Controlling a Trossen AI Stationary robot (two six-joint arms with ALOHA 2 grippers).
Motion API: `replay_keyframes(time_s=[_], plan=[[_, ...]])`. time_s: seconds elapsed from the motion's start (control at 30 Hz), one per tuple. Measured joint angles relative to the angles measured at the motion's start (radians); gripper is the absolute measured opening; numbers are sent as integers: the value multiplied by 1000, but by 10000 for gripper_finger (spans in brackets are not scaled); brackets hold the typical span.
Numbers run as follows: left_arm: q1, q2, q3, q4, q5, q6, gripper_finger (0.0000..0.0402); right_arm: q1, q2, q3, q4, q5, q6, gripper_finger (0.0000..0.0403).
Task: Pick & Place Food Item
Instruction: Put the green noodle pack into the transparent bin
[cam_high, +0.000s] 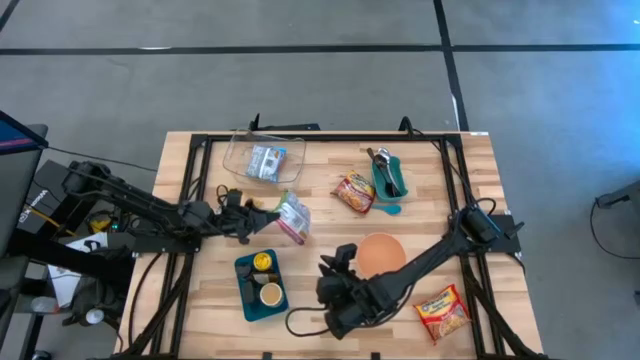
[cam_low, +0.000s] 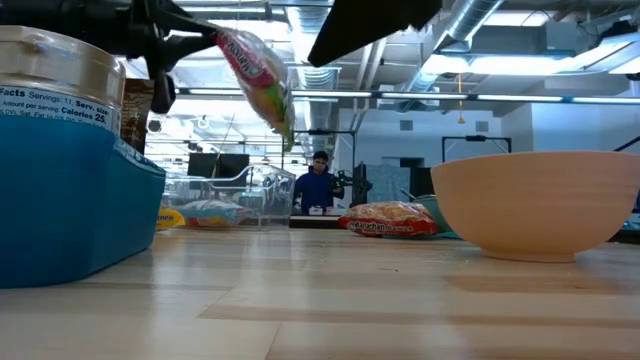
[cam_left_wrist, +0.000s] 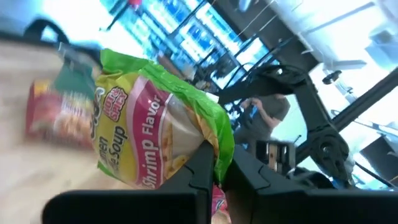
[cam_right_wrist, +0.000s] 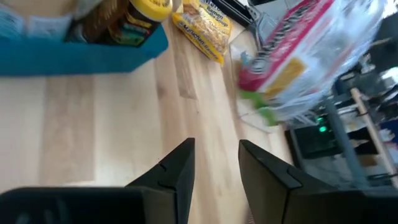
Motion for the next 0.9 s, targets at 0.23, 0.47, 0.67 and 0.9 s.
replay_keyframes(time_s=[0.23,0.47,0.67,0.9], plan=[[76,0,0,60,0,199,16,31,0,0,17,-25,93,117],[167,0,0,59,0,267,16,21,0,0,87,-332,5,87],[200,0,0,58,1,267,16,-10,0,0,176,-618,-202,16],[204,0,0,56,2,267,16,-64,0,0,248,-851,-306,6]])
